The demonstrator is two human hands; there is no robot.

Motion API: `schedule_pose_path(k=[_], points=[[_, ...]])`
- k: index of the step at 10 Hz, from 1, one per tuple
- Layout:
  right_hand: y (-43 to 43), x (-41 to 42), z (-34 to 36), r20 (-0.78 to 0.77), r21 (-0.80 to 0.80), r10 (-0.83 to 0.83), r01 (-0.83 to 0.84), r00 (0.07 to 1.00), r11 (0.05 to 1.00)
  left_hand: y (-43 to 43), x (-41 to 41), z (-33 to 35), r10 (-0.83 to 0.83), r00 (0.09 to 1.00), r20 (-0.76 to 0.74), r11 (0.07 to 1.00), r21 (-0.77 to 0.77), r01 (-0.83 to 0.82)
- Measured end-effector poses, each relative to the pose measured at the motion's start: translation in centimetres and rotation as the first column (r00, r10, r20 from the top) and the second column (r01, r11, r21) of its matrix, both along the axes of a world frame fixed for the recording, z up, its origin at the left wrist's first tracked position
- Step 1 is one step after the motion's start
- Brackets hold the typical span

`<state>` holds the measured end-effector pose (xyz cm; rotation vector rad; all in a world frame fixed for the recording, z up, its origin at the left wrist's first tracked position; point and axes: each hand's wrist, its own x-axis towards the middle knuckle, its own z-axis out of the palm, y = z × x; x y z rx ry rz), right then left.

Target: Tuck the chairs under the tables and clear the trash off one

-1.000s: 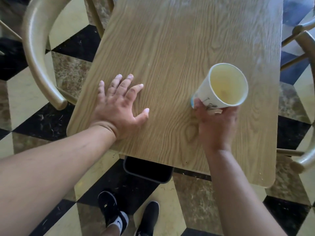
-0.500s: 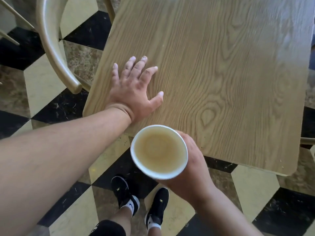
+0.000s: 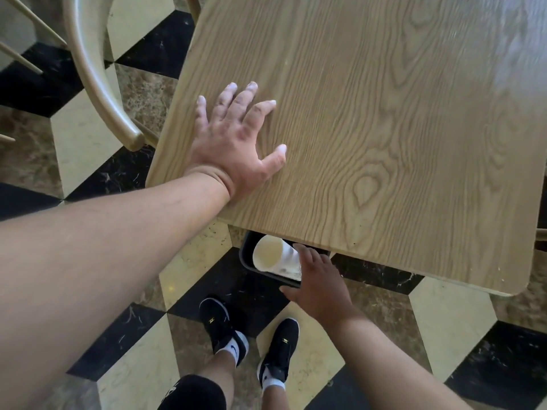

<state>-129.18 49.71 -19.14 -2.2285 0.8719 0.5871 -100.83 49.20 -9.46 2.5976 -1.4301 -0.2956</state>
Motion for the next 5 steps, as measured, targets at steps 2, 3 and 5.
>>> schedule_pose_path(k=[2,3,5], points=[[-0.4,-0.5,0.7,-0.107,0.116,0.114,-0.101,0.988,0.988,0.0,0.0,0.0,0.003,1.000,-0.009,1.000,-0.008,-0.003],[-0.7,0.3,4.9,0.015,0.157,0.064,-0.065,0.998,0.985,0.1,0.0,-0.1,-0.005,1.000,-0.013,1.000,-0.008,0.005],[-2.5,3.5,13.3,0.231,0.256,-0.128,0.066,0.965,0.964,0.1,-0.1,0.2,-0.011,1.000,0.002,1.000,-0.023,0.012]])
